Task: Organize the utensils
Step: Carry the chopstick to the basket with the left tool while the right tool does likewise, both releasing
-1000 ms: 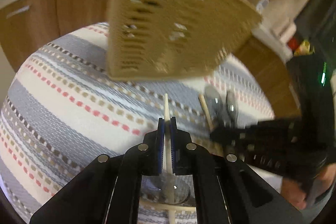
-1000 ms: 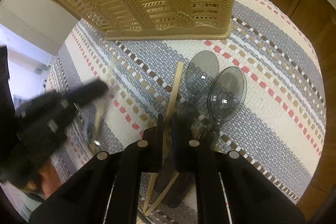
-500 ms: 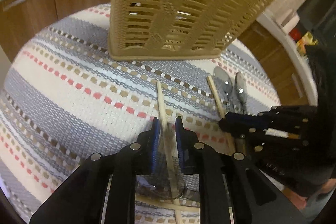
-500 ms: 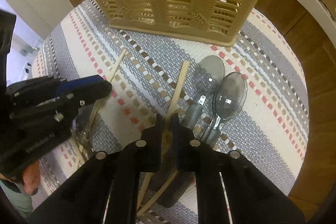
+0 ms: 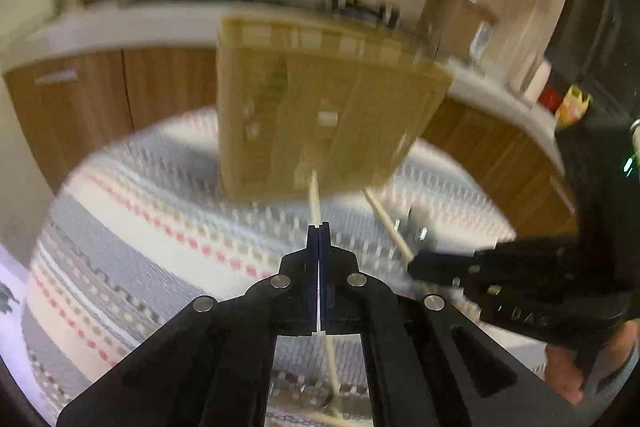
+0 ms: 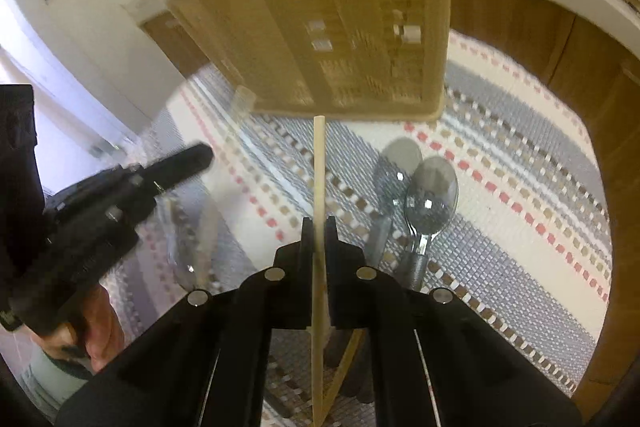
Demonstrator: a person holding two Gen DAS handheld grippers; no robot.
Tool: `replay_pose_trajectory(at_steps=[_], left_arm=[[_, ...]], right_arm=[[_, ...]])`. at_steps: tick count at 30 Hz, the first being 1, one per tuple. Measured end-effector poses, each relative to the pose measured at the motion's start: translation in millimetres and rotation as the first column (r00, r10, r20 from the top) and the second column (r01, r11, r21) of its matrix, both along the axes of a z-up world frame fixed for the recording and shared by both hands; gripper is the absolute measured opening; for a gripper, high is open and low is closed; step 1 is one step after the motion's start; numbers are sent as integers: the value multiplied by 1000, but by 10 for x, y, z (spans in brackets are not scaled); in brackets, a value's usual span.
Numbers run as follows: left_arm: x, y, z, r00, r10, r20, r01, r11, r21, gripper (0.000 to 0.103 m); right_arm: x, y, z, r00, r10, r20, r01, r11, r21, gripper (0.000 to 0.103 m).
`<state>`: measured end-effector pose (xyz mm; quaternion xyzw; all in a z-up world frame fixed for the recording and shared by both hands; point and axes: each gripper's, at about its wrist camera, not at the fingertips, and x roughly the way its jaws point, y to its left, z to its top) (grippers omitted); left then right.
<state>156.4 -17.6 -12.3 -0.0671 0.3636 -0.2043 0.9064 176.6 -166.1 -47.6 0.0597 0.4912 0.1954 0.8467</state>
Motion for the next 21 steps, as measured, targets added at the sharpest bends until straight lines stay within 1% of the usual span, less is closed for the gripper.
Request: replay_pose_trajectory(at_steps=[2,3,5,6,8,9,10,11,12,13,14,15,17,19,20,21], left_arm=[[-62,57,169,998,7,62,-4,999,-52,0],[-77,70,251,996,19,91,-13,998,-67,0],[-89,99,345,992,25,123,-13,995,-97,0],[-61,91,366,994,14,112,-3,995,-98,0],[7,115,355,998,-13,55,18,995,-95,0],[70,154,322,1000,-22,10,23,996,-88,0],[110,203,243,997,-47,-55,42,995,-90,4],[206,196,71,986,-66,-154,52,994,-93,10],[230,175,-14,979,-56,-198,41,996,-80,23],[279,150,-137,970,-47,-240,33,997,-64,28],[313,113,-245,960,-46,-276,33,998,-49,28],[340,65,-329,952,-49,-302,40,999,-37,28],[393,-12,-430,944,-38,-328,43,999,9,28],[440,-159,-520,936,-27,-352,63,994,92,28],[445,-216,-507,941,-23,-336,67,990,121,28],[456,-272,-507,942,-18,-335,74,985,154,28]], right_arm=[[-113,-43,128,999,0,43,-2,999,41,4],[-154,-69,217,997,-3,79,-2,998,62,4],[-196,-103,330,993,-16,120,7,998,68,4],[-205,-119,369,991,-20,129,10,997,79,4],[-214,-174,414,992,-15,127,2,995,97,4],[-238,-236,416,992,-14,127,1,995,98,4],[-240,-257,415,992,-14,124,2,995,96,4],[-237,-282,400,993,-13,117,2,995,98,4],[-236,-290,368,994,-13,105,3,995,101,4],[-207,-272,313,996,-15,91,6,995,104,4],[-163,-239,262,997,-18,79,9,994,105,4],[-148,-250,216,998,-17,63,10,994,105,4],[-129,-228,131,999,-21,42,16,995,94,4],[-122,-257,88,1000,-23,20,21,996,92,4],[-118,-271,79,1000,-25,15,24,995,92,4],[-107,-281,69,1000,-29,10,28,995,91,4]])
